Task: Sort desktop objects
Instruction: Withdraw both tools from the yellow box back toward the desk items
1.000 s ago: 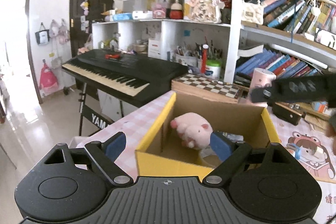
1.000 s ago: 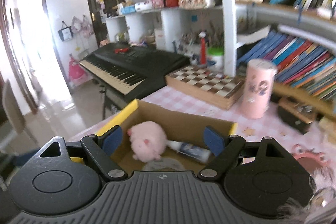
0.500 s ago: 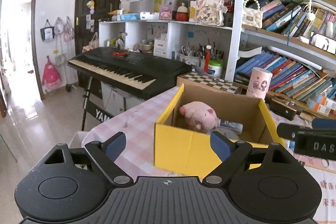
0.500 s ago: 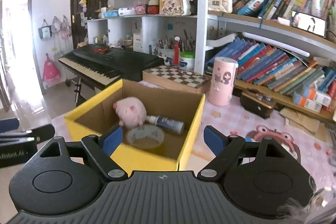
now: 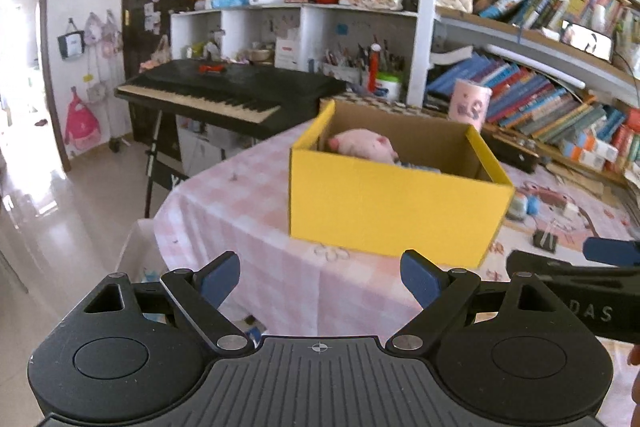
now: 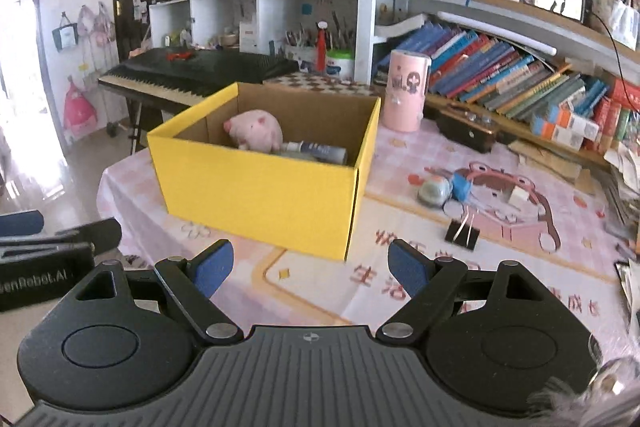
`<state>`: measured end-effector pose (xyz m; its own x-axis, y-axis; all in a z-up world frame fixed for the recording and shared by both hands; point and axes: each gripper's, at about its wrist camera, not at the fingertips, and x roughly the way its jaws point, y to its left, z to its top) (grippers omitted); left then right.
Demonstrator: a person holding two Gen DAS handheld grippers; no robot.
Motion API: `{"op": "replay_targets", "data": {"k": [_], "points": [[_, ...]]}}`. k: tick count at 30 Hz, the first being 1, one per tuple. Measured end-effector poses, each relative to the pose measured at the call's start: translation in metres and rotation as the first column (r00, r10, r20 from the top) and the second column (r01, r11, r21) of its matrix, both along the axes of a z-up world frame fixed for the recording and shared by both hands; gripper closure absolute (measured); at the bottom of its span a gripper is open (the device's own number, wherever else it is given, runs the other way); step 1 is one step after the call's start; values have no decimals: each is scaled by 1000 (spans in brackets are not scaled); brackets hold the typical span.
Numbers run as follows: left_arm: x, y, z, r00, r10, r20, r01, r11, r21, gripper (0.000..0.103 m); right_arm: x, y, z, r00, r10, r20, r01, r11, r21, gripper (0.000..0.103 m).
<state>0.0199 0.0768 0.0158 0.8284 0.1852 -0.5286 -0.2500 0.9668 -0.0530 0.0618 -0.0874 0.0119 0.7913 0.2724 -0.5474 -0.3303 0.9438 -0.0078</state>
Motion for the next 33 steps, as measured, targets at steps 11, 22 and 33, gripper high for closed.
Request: {"op": "replay_targets", "data": {"k": [11,22,33], "points": [[-24,1,-6,999,-42,-25,42,999,-1,13,-30,-5,-11,996,-70,-51,70,997,12,19],[-31,-3,-15,993,-101,-58,99,995,-29,13,-46,-14,-16,987,-138,-82,138,990,-10,19],[-24,-10,-18,990,-128,-61,126,991,-43,13,-41,-24,-17,983,-161,-87,160,987,-25,19]]}}
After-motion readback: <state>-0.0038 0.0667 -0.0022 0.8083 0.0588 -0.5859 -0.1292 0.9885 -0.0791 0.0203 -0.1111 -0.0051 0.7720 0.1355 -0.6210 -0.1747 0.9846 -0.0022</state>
